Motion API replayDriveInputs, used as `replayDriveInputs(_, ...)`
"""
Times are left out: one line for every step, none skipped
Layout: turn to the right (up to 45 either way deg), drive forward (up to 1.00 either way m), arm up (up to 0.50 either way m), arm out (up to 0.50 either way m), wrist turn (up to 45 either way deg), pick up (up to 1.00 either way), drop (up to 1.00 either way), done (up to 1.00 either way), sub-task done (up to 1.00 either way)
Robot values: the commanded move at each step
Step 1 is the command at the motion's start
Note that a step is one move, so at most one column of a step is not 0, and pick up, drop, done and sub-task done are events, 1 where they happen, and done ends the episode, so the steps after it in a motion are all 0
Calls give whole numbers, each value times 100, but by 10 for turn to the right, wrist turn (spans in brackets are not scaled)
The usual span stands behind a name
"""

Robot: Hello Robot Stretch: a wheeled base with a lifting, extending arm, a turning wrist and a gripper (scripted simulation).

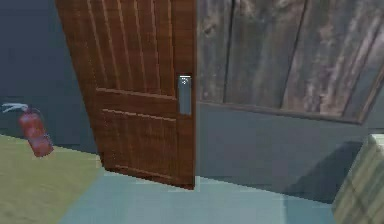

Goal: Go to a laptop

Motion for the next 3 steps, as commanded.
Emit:
replayDriveInputs(90, 0, 0, 0, 0, 0, 0, 0, 0)
replayDriveInputs(0, 20, 0, 0, 0, 0, 0, 0, 0)
replayDriveInputs(-450, 0, 0, 0, 0, 0, 0, 0, 0)
